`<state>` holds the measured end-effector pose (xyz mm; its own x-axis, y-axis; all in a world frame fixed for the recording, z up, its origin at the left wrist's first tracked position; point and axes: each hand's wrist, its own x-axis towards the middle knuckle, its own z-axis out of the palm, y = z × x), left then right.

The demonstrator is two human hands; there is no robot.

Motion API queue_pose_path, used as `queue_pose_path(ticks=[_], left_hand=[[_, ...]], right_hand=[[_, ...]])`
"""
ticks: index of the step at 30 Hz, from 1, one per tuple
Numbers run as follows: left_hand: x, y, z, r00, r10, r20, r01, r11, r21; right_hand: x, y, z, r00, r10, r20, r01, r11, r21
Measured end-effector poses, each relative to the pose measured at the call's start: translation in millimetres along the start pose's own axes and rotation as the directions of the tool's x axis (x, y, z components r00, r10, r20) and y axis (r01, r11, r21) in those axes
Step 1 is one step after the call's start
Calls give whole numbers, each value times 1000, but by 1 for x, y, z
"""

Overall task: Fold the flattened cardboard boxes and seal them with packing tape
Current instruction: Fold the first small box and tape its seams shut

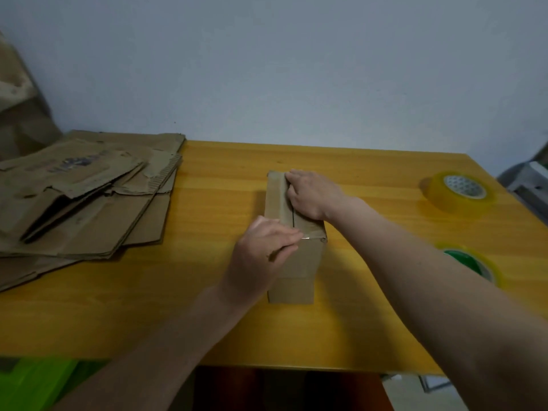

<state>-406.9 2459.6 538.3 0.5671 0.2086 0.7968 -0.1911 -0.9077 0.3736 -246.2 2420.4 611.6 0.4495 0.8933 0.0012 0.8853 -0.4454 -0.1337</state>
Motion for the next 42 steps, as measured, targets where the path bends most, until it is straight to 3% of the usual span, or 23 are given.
queue_pose_path(ticks=[6,15,17,19,23,27,30,33,36,39,42], left_hand=[[-1,1,-3,1000,2,3,-2,998,-57],[-3,-1,-4,997,-11,76,16,997,-74],[-4,-1,-3,995,-1,95,6,999,-50],[-2,-3,-2,992,-6,124,7,1000,-9],[12,-2,9,985,-47,165,46,999,8],[24,11,21,983,-97,155,95,995,22],[28,41,34,997,-73,22,72,996,50],[19,70,62,992,-59,113,63,997,-36],[11,82,91,935,-154,320,194,976,-96],[11,91,114,790,-313,527,419,903,-92],[22,100,126,634,-471,613,664,739,-119]], right_hand=[[21,2,0,999,-5,-41,11,987,160],[41,4,1,997,71,1,-70,983,170],[35,8,4,1000,9,27,-16,960,281],[19,15,7,997,-53,-58,72,916,395],[-45,38,15,941,110,-319,71,860,505],[-127,67,38,899,228,-374,-19,873,487],[-178,93,53,857,335,-392,-148,888,436],[-211,118,58,799,429,-421,-306,893,329],[-227,131,60,788,515,-338,-491,856,160],[-234,132,57,799,564,-209,-576,817,2],[-239,130,50,796,584,-156,-549,807,219]])
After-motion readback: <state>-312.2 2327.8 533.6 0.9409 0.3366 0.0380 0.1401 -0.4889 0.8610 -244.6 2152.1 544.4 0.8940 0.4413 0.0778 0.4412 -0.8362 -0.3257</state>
